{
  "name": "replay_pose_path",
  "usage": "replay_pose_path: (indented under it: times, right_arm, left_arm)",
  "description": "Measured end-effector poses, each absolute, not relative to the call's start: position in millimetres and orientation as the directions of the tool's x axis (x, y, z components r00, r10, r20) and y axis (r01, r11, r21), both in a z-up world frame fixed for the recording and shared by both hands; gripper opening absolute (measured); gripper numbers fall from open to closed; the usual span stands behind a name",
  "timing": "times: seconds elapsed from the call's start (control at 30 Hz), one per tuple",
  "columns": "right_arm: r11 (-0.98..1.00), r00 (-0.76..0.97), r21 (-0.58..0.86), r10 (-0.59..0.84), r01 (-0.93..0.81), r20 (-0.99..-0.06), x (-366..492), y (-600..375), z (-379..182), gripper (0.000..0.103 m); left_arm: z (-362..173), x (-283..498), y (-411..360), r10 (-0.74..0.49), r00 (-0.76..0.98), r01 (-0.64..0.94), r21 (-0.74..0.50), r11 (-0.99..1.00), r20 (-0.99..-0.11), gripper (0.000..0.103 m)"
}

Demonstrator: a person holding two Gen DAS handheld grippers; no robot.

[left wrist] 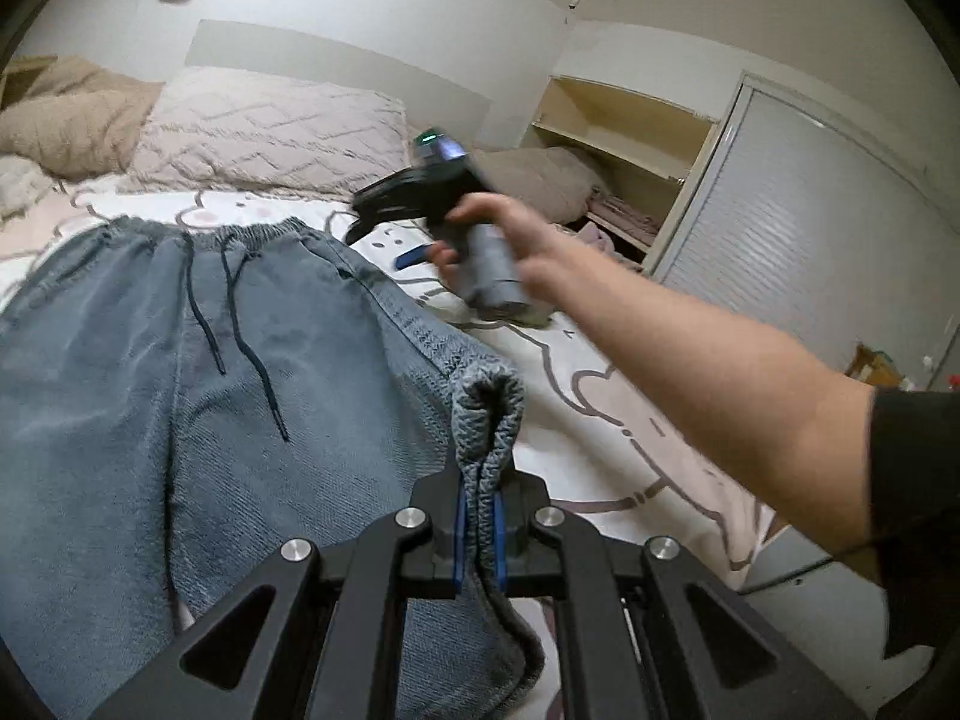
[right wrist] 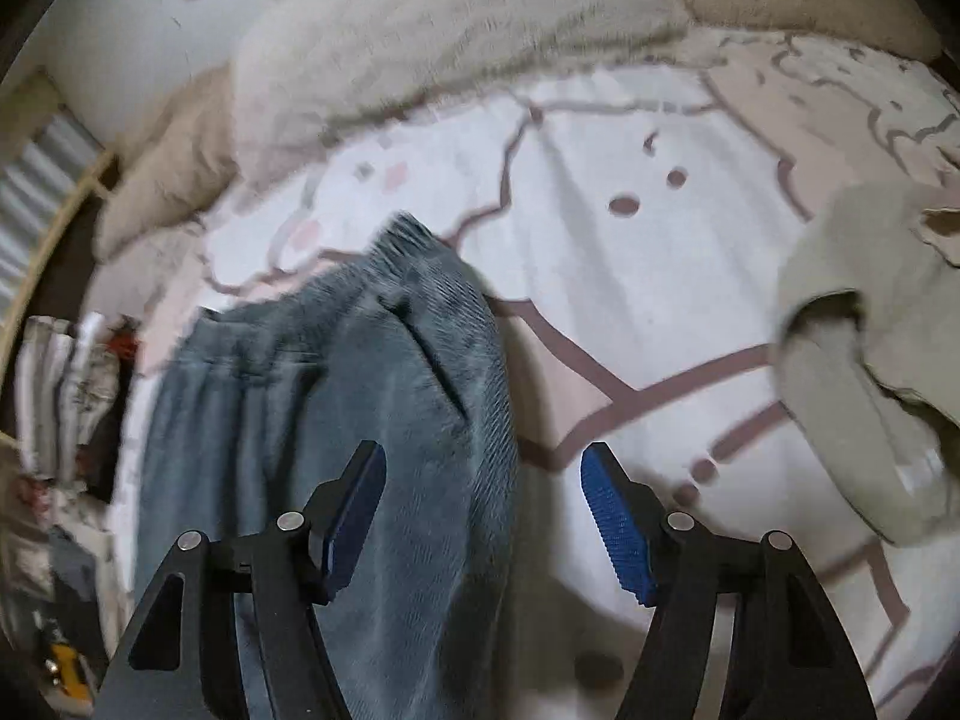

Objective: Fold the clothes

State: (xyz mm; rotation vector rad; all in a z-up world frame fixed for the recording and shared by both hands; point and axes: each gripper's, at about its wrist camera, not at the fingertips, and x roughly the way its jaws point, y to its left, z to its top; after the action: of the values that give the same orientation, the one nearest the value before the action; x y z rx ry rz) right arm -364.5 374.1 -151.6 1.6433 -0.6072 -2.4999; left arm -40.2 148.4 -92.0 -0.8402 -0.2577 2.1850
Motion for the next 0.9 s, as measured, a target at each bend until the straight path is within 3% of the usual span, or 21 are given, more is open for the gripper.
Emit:
replay_pose_path:
  times: [0.03,0.17,0.33,0.53,0.7,0.9]
  right_arm:
    - [-0.912,-0.388,0.377,-0.293,-0.159,-0.874,-371,373,-162,0.033]
    - [-0.891,-0.308,0.398,-0.324,-0.217,-0.895,-385,367,-193,0.012]
    - [-0.853,-0.414,0.441,-0.307,-0.28,-0.857,-366,383,-153,0.01]
    - [-0.894,-0.513,0.403,-0.257,-0.196,-0.819,-351,353,-45,0.01]
    - [-0.954,-0.529,0.291,-0.213,-0.068,-0.821,-358,255,21,0.01]
    - [-0.98,-0.49,0.198,-0.184,0.025,-0.852,-378,124,20,0.01]
  left_arm:
    - [-93,-41,147,0.73,-0.483,-0.588,-0.439,-0.679,-0.483,0.007]
    - [-93,-43,145,0.749,-0.467,-0.587,-0.468,-0.661,-0.47,0.007]
    - [-72,-45,140,0.836,-0.398,-0.587,-0.595,-0.549,-0.378,0.007]
    - [-8,-25,101,0.862,-0.449,-0.635,-0.594,-0.493,-0.236,0.007]
    - [7,-8,6,0.796,-0.55,-0.532,-0.629,-0.567,-0.253,0.007]
    - [-13,-10,-111,0.655,-0.662,-0.276,-0.693,-0.666,-0.365,0.007]
